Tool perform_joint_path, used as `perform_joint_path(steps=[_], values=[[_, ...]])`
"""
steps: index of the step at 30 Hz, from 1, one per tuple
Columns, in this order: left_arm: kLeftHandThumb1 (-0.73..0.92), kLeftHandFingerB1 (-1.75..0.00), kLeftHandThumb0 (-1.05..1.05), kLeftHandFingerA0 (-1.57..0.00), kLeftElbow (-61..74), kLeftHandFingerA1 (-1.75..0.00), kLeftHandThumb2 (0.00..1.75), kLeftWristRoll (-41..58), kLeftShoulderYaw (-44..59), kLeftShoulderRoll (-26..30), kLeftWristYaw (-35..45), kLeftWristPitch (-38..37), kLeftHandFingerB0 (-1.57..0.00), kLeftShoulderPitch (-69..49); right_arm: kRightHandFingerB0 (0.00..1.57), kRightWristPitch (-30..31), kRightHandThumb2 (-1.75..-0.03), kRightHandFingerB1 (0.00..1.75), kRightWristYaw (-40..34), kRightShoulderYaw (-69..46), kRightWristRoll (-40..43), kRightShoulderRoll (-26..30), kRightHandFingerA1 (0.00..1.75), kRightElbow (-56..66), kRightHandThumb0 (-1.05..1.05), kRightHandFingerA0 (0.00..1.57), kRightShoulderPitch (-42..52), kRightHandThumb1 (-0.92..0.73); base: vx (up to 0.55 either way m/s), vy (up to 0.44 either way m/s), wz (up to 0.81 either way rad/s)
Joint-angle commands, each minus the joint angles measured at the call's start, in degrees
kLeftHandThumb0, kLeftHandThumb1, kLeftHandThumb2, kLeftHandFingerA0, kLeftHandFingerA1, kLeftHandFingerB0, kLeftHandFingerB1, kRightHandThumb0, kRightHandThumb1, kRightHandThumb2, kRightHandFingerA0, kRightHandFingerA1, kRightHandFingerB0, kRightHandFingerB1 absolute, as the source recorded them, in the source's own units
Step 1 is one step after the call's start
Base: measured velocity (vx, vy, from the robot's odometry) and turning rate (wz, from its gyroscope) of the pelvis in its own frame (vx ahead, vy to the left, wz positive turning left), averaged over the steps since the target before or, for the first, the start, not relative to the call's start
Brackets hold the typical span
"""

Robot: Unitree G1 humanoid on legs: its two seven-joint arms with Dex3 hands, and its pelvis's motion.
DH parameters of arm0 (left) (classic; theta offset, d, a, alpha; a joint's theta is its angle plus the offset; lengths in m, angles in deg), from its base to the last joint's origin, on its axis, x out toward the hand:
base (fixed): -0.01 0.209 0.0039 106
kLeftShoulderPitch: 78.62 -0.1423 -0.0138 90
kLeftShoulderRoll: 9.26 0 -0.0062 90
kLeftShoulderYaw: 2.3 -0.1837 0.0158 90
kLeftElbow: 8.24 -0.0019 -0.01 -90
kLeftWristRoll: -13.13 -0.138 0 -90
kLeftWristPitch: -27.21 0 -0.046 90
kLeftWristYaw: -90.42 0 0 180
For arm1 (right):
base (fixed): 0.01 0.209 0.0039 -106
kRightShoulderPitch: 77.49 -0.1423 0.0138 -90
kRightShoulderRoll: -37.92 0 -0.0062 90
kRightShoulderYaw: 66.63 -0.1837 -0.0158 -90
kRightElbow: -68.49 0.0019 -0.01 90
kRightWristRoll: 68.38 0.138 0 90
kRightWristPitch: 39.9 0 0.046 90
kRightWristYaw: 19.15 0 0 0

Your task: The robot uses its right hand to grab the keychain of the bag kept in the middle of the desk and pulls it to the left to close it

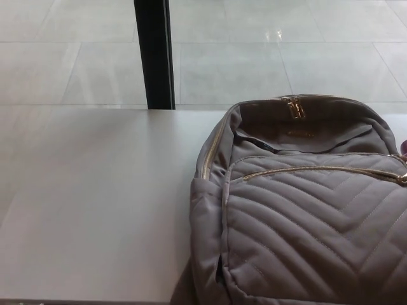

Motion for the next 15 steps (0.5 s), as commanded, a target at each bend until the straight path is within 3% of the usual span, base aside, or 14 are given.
perform_joint_path(steps=[1,2,3,4,5,6,7,8,10,11,14,15], values=[[0.87,-1.07,-1.05,-0.75,-0.5,-1.06,0.87,-0.2,0.1,0.8,-0.3,-1.1,-0.55,0.0,0.63,-5.0,-0.73,1.40,-4.2,-0.4,-0.8,-0.6,1.75,0.3,-0.29,0.80,4.0,-0.81,0.00,0.000,0.00],[0.87,-1.08,-1.05,-0.75,-0.6,-1.06,0.89,-0.1,0.2,0.8,-0.1,-1.0,-0.55,0.0,0.68,-5.5,-0.71,1.21,-4.9,-0.6,-0.8,-0.6,1.72,0.4,-0.30,0.79,4.3,-0.79,0.00,0.000,0.00],[0.86,-1.10,-1.05,-0.76,-0.3,-1.08,0.87,0.1,0.2,0.8,-0.1,-0.6,-0.53,-0.1,0.66,-5.6,-0.77,1.29,-5.6,-0.8,-1.1,-0.8,1.73,0.5,-0.28,0.79,4.5,-0.77,0.00,0.000,0.00],[0.64,-1.12,-1.05,-0.75,-0.6,-1.10,1.30,0.1,0.3,0.8,-0.1,-0.6,-0.55,0.1,0.71,-5.5,-0.76,1.03,-6.2,-1.0,-1.2,-0.9,1.70,0.5,-0.29,0.82,4.6,-0.78,0.00,0.000,0.00],[0.65,-1.11,-1.05,-0.76,-1.0,-1.09,1.30,0.0,0.3,0.8,-0.1,-0.7,-0.56,0.2,0.64,-5.7,-0.83,1.35,-6.6,-1.3,-1.2,-1.1,1.73,0.4,-0.28,0.82,4.7,-0.76,0.00,0.000,0.00],[0.65,-1.11,-1.05,-0.76,-1.2,-1.09,1.30,0.0,0.3,0.8,-0.2,-0.8,-0.56,0.3,0.64,-5.9,-0.83,1.35,-7.1,-1.6,-1.0,-1.3,1.73,0.4,-0.28,0.82,4.8,-0.76,0.00,0.000,0.00],[0.65,-1.11,-1.05,-0.75,-1.2,-1.10,1.30,0.0,0.3,0.9,0.0,-0.8,-0.56,0.3,0.66,-6.3,-0.85,1.36,-7.9,-2.0,-1.0,-1.4,1.74,0.3,-0.27,0.82,4.9,-0.75,0.00,0.000,0.00],[0.87,-1.07,-1.05,-0.75,-1.2,-1.06,0.87,-0.1,0.2,0.9,0.2,-1.1,-0.55,0.2,0.67,-6.8,-0.89,1.48,-9.0,-2.7,-0.6,-1.6,1.75,0.4,-0.26,0.84,5.4,-0.74,0.00,0.000,0.00],[0.88,-1.06,-1.05,-0.75,-1.0,-1.06,0.86,-0.2,0.1,0.9,0.1,-1.1,-0.55,0.1,0.67,-7.0,-0.92,1.47,-9.6,-3.2,-0.6,-1.8,1.75,0.4,-0.27,0.84,5.6,-0.73,0.00,0.000,0.00],[0.88,-1.08,-1.05,-0.76,-1.0,-1.07,0.87,-0.3,0.0,0.9,-0.2,-1.0,-0.55,0.1,0.69,-7.4,-0.92,1.35,-10.3,-3.6,-0.4,-1.9,1.74,0.4,-0.25,0.85,5.7,-0.71,0.00,0.000,0.00],[0.88,-1.09,-1.05,-0.75,-0.3,-1.07,0.87,-0.3,0.0,0.9,0.0,-1.2,-0.52,-0.2,0.68,-9.1,-0.92,1.47,-12.4,-5.3,0.4,-2.5,1.75,0.2,-0.23,0.86,6.3,-0.70,0.00,0.000,0.00],[0.67,-1.10,-1.05,-0.77,-0.6,-1.09,1.30,-0.2,0.1,0.9,0.0,-1.0,-0.54,0.0,0.66,-9.0,-0.92,1.50,-12.5,-5.5,0.3,-2.6,1.75,-0.1,-0.23,0.84,6.1,-0.70,0.00,0.000,0.00]])
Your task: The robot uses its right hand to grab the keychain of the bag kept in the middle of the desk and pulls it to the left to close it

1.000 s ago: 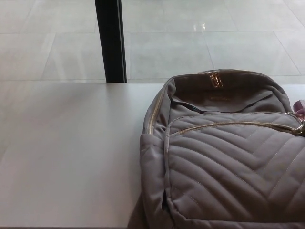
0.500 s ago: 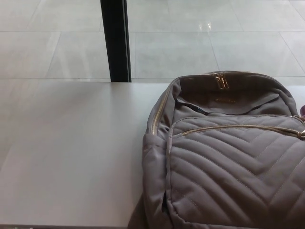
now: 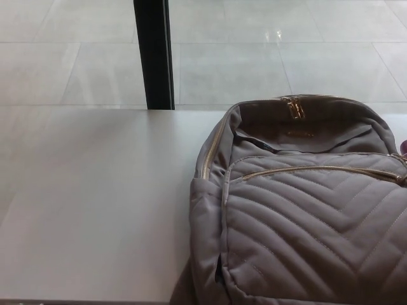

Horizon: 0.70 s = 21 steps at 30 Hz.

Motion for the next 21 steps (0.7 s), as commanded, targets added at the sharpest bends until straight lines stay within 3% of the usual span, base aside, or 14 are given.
perform_joint_path(steps=[1,6,7,8,9,15,16,17,18,21], values=[[0.67,-1.10,-1.05,-0.77,0.0,-1.09,1.30,-0.1,0.1,0.9,0.0,-0.9,-0.54,-0.2,0.66,-3.1,-0.92,1.50,-2.9,-1.4,0.7,-1.2,1.75,-0.7,-0.23,0.84,1.6,-0.70,0.00,0.000,0.00],[0.66,-1.10,-1.05,-0.77,-1.1,-1.08,1.30,-0.1,0.3,1.1,0.0,-1.4,-0.56,-0.1,0.69,-4.9,-1.07,1.53,-5.1,-4.8,2.5,-2.2,1.75,-0.9,-0.22,0.86,1.6,-0.61,0.00,0.000,0.00],[0.89,-1.07,-1.05,-0.74,-0.8,-1.06,0.88,-0.2,0.3,1.2,-0.1,-1.3,-0.54,-0.3,0.69,-5.0,-1.07,1.54,-4.9,-5.2,2.8,-2.3,1.75,-1.0,-0.22,0.87,1.5,-0.62,0.00,0.000,0.00],[0.89,-1.07,-1.05,-0.74,-0.7,-1.06,0.88,-0.2,0.3,1.2,-0.2,-1.3,-0.54,-0.3,0.69,-5.0,-1.07,1.54,-4.9,-5.5,2.8,-2.3,1.75,-1.0,-0.22,0.87,1.4,-0.62,0.00,0.000,0.00],[0.66,-1.11,-1.05,-0.75,-0.7,-1.09,1.30,-0.2,0.2,1.2,-0.1,-1.2,-0.56,-0.3,0.70,-4.3,-1.04,1.52,-4.6,-5.9,2.7,-2.4,1.75,-0.7,-0.24,0.88,1.4,-0.65,0.00,0.000,0.00],[0.67,-1.11,-1.05,-0.75,0.2,-1.10,1.30,0.1,0.4,1.2,0.1,-1.0,-0.55,-1.0,0.73,-2.6,-1.08,1.50,-2.5,-9.4,5.7,-3.6,1.75,0.8,-0.20,0.88,1.3,-0.58,0.00,0.000,0.00],[0.89,-1.07,-1.05,-0.75,-0.2,-1.06,0.87,0.0,0.5,1.2,-0.2,-1.1,-0.55,-0.8,0.75,-2.3,-1.09,1.48,-2.3,-10.4,6.8,-4.1,1.75,1.4,-0.21,0.90,1.4,-0.56,0.00,0.000,0.00],[0.89,-1.08,-1.05,-0.74,-0.1,-1.07,0.88,0.0,0.5,1.2,-0.3,-1.1,-0.54,-0.8,0.76,-1.7,-1.12,1.48,-1.9,-11.2,7.6,-4.6,1.74,2.2,-0.22,0.89,1.4,-0.54,0.00,0.000,0.00],[0.66,-1.12,-1.05,-0.74,-0.2,-1.10,1.31,0.1,0.5,1.2,-0.2,-0.9,-0.55,-0.8,0.78,-1.6,-1.15,1.48,-1.6,-12.0,8.5,-5.1,1.73,2.8,-0.20,0.90,1.5,-0.50,0.00,0.000,0.00],[0.67,-1.11,-1.05,-0.75,-0.5,-1.10,1.30,0.2,0.7,1.1,0.0,-1.4,-0.56,-0.8,0.79,-1.4,-1.22,1.51,-0.7,-13.6,10.2,-6.2,1.73,3.7,-0.19,0.89,1.6,-0.46,0.00,0.000,0.00]])
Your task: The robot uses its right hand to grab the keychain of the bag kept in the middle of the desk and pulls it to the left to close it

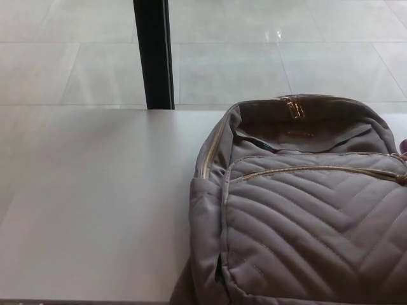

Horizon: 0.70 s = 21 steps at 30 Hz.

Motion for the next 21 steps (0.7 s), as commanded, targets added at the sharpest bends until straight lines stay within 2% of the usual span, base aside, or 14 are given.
perform_joint_path(steps=[1,7,13,14,15,16,17,18,19,21], values=[[0.67,-1.11,-1.05,-0.74,-0.5,-1.10,1.30,0.4,0.7,0.9,0.3,-1.4,-0.56,-0.4,0.79,1.7,-1.22,1.53,2.6,-2.9,5.5,-1.9,1.73,2.2,-0.20,0.89,0.5,-0.46,0.00,0.000,0.00],[0.67,-1.10,-1.05,-0.76,-0.3,-1.09,1.31,0.0,0.6,1.0,0.0,-1.5,-0.57,-0.5,0.78,4.1,-1.22,1.54,4.9,-3.3,7.1,-3.6,1.72,6.9,-0.16,0.87,1.1,-0.47,0.00,0.000,0.00],[0.67,-1.11,-1.05,-0.75,-0.8,-1.11,1.32,0.2,0.9,0.9,0.2,-1.3,-0.56,-0.2,0.78,9.0,-1.23,1.58,6.7,-2.5,7.7,-5.9,1.75,12.5,-0.16,0.88,1.9,-0.47,0.00,0.000,0.00],[0.89,-1.07,-1.05,-0.78,-1.0,-1.06,0.89,0.2,0.9,0.9,0.3,-1.7,-0.57,-0.2,0.78,10.1,-1.22,1.55,6.8,-1.7,7.5,-6.9,1.74,14.2,-0.17,0.88,2.4,-0.47,0.00,0.000,0.00],[0.89,-1.07,-1.05,-0.78,-0.7,-1.06,0.88,0.4,1.0,0.7,0.2,-1.3,-0.60,-0.3,0.77,11.2,-1.20,1.55,6.9,-0.6,6.9,-7.8,1.75,15.8,-0.17,0.88,2.8,-0.49,0.00,0.000,0.00],[0.69,-1.09,-1.05,-0.77,-0.5,-1.11,1.31,0.5,1.1,0.6,0.2,-1.2,-0.60,-0.4,0.78,12.1,-1.21,1.55,7.1,0.2,6.6,-8.5,1.75,17.0,-0.16,0.88,3.3,-0.49,0.00,0.000,0.00],[0.90,-1.07,-1.05,-0.78,-0.5,-1.07,0.88,0.4,1.1,0.6,0.2,-1.2,-0.60,-0.4,0.78,12.4,-1.25,1.55,7.5,0.6,6.7,-8.9,1.75,17.6,-0.16,0.89,3.5,-0.48,0.00,0.000,0.00],[0.90,-1.06,-1.05,-0.77,-0.9,-1.07,0.87,0.3,1.0,0.7,0.3,-1.3,-0.61,-0.3,0.79,12.7,-1.26,1.55,7.9,1.4,6.9,-9.5,1.75,18.4,-0.17,0.90,4.0,-0.49,0.00,0.000,0.00],[0.68,-1.11,-1.05,-0.75,-0.8,-1.11,1.31,0.3,0.9,0.7,0.3,-1.2,-0.57,-0.4,0.81,13.4,-1.24,1.54,7.9,1.8,6.7,-9.9,1.75,19.0,-0.18,0.90,4.3,-0.48,0.00,0.000,0.00],[0.68,-1.11,-1.05,-0.75,-0.6,-1.11,1.32,0.2,0.8,0.6,0.1,-1.1,-0.57,-0.4,0.81,14.6,-1.22,1.53,7.8,2.7,6.3,-10.9,1.74,19.9,-0.18,0.90,4.6,-0.50,0.00,0.000,0.00]])
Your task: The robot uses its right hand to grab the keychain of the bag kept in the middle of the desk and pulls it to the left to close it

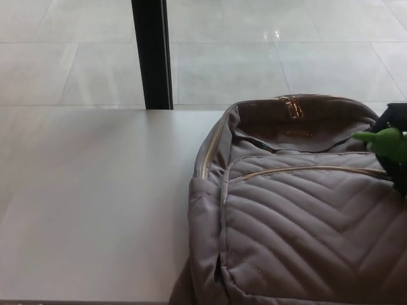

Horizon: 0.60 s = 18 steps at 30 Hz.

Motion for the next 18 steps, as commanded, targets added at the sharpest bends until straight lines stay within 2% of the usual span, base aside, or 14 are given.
perform_joint_path(steps=[1,2,5,6,7,9,10,12,13,18], values=[[0.68,-1.10,-1.05,-0.75,-0.5,-1.11,1.31,0.3,0.3,0.6,0.4,-0.7,-0.57,-0.3,0.80,6.4,-1.20,1.54,1.6,2.2,-0.3,-2.0,1.75,2.8,-0.20,0.90,1.5,-0.50,0.00,0.000,0.00],[0.89,-1.06,-1.05,-0.78,-0.3,-1.07,0.88,0.4,0.4,0.5,0.1,-0.7,-0.60,-0.4,0.81,8.6,-1.20,1.48,1.1,3.3,-1.0,-3.3,1.73,3.6,-0.21,0.91,1.5,-0.51,0.00,0.000,0.00],[0.90,-1.07,-1.05,-0.78,-0.4,-1.07,0.87,0.4,0.4,0.3,0.0,-0.6,-0.61,-0.4,0.79,10.1,-1.23,1.51,-0.1,3.4,-0.1,-6.0,1.75,4.0,-0.23,0.90,2.1,-0.48,0.00,0.000,0.00],[0.68,-1.10,-1.05,-0.73,-0.2,-1.12,1.31,0.4,0.3,0.2,0.0,-0.6,-0.57,-0.7,0.80,10.6,-1.24,1.52,-0.2,3.5,-0.2,-6.4,1.75,4.1,-0.25,0.90,2.4,-0.48,0.00,0.000,0.00],[0.91,-1.08,-1.05,-0.77,0.5,-1.09,0.88,0.4,0.3,0.1,-0.1,-0.3,-0.60,-1.1,0.81,11.8,-1.28,1.55,-0.6,3.6,-0.3,-7.4,1.75,3.9,-0.24,0.90,2.4,-0.46,0.00,0.000,0.00],[0.91,-1.08,-1.05,-0.76,0.9,-1.09,0.88,0.4,0.2,0.1,-0.6,0.5,-0.59,-1.1,0.80,13.7,-1.29,1.56,-1.4,3.5,-0.2,-9.2,1.75,3.4,-0.25,0.90,2.2,-0.46,0.00,0.000,0.00],[0.91,-1.09,-1.05,-0.77,0.7,-1.09,0.88,0.7,0.4,-0.1,-0.1,0.1,-0.60,-1.1,0.82,15.9,-1.39,1.54,-3.0,3.0,0.0,-11.4,1.73,3.2,-0.23,0.91,1.8,-0.43,0.00,0.000,0.00],[0.91,-1.08,-1.05,-0.76,0.3,-1.09,0.88,0.7,0.4,-0.2,-0.1,0.2,-0.61,-0.9,0.84,17.0,-1.44,1.54,-3.2,2.4,0.4,-12.3,1.73,3.2,-0.24,0.91,1.6,-0.39,0.00,0.000,0.00],[0.69,-1.11,-1.05,-0.72,0.1,-1.15,1.33,0.7,0.4,-0.2,0.0,0.0,-0.56,-0.9,0.85,18.6,-1.46,1.55,-3.7,1.7,0.9,-13.6,1.74,3.0,-0.24,0.92,1.2,-0.36,0.00,0.000,0.00],[0.69,-1.11,-1.05,-0.72,-0.4,-1.15,1.33,0.7,0.5,-0.5,-0.4,-0.2,-0.57,-0.8,0.84,19.5,-1.51,1.57,-5.8,-0.1,1.1,-16.4,1.75,1.1,-0.24,0.92,0.4,-0.35,0.00,0.000,0.00]])
